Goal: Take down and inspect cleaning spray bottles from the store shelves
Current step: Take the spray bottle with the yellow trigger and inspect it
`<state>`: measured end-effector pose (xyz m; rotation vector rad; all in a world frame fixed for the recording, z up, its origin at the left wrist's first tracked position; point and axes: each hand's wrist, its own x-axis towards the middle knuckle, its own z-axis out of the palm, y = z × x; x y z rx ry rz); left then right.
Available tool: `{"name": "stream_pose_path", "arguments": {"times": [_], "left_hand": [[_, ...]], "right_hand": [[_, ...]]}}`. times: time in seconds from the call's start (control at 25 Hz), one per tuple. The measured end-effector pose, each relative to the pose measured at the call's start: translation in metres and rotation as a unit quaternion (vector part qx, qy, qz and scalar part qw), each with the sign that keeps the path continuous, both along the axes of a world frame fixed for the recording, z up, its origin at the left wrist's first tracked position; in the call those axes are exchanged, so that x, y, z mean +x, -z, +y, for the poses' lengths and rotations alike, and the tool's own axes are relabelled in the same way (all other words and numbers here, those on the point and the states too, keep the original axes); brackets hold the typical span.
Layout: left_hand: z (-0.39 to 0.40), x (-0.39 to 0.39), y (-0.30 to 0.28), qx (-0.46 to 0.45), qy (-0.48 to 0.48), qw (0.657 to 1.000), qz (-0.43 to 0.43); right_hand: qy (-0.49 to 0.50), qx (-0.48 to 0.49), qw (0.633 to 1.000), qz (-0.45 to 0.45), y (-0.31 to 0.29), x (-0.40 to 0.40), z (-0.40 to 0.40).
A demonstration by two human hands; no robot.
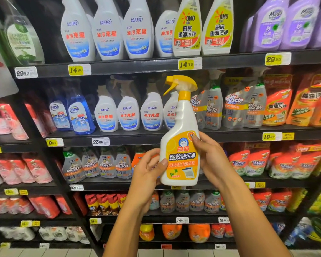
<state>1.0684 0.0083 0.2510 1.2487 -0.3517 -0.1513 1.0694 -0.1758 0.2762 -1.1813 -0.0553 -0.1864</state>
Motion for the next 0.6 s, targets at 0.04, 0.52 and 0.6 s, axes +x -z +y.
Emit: {"name": "stream_pose_path", "arguments": {"times": [0.04, 0.52, 0.6], "left_hand": [[-0.001, -0.001, 0.000, 0.004, -0.003, 1.000, -0.009], [-0.013, -0.021, -0.019, 0.160, 0.014, 0.975, -0.151], [-0.014, -0.022, -0.021, 0.177, 0.012, 0.969, -0.170]], "right_hand": [[0.005, 0.005, 1.000, 0.003, 0.000, 0.001, 0.001], [0.074, 0.055, 0.986, 0.136, -0.004, 0.030, 0.007], [0.046, 0.062, 0.987, 0.138, -0.003, 0.032, 0.006]]}}
